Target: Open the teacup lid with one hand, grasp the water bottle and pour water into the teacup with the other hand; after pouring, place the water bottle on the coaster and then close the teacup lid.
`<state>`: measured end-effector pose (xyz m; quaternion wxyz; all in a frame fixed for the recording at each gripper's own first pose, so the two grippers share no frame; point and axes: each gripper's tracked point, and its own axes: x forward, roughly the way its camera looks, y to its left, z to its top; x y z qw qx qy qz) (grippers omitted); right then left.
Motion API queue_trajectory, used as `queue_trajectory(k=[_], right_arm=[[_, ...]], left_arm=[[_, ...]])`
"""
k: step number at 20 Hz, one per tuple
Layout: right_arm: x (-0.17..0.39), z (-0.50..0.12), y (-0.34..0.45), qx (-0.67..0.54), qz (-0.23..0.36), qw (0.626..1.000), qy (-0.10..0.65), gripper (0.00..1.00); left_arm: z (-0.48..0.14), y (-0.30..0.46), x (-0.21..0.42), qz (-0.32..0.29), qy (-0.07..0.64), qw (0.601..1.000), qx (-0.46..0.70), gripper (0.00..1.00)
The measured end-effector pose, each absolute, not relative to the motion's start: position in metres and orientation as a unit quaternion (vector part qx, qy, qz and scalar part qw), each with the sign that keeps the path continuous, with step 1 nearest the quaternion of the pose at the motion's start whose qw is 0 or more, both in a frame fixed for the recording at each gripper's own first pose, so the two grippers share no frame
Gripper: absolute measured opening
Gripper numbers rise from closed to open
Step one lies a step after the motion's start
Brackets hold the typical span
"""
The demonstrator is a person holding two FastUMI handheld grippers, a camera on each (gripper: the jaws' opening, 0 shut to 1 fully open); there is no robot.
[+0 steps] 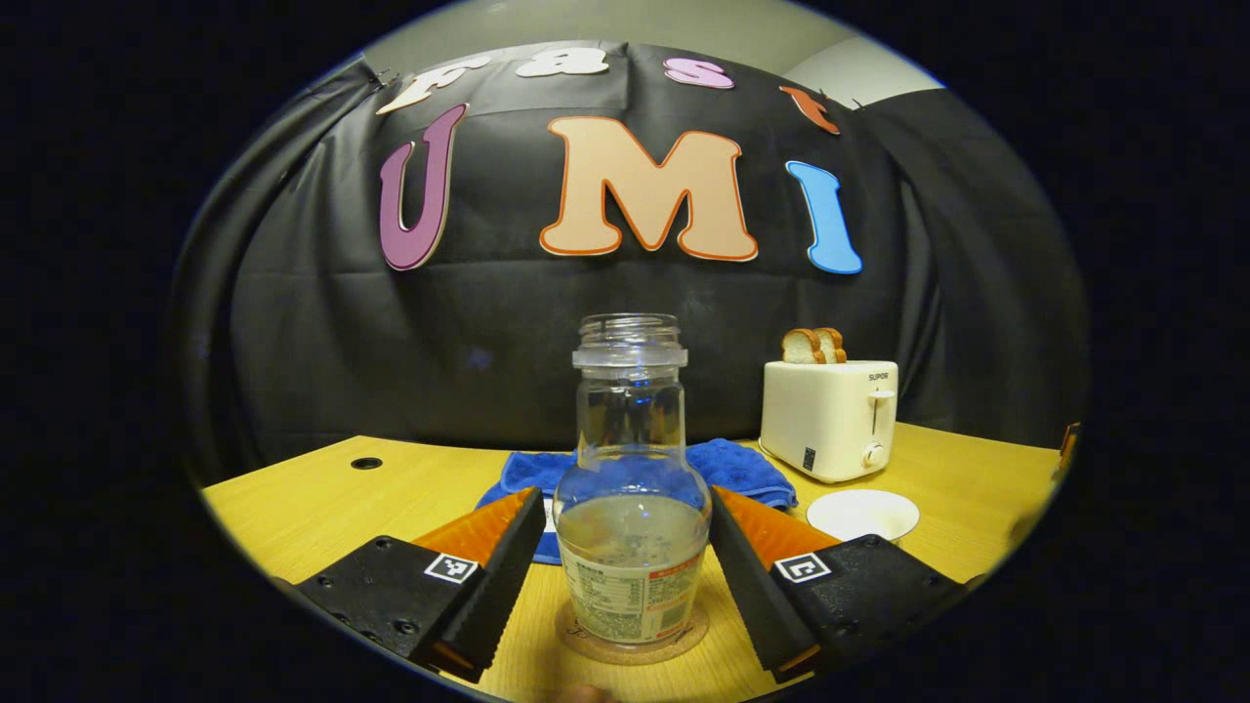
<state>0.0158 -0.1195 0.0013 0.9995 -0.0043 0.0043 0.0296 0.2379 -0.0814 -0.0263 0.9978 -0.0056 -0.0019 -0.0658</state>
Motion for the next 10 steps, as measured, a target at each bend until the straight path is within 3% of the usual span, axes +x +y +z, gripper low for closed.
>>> queue_trajectory(k=[10], right_arm=[[0.015, 0.002, -0.12, -0.004, 0.028, 1.0, 0.004, 0.29]], left_arm=[[-0.024, -0.07, 0.188, -0.072, -0.003, 0.997, -0.005, 0.94]])
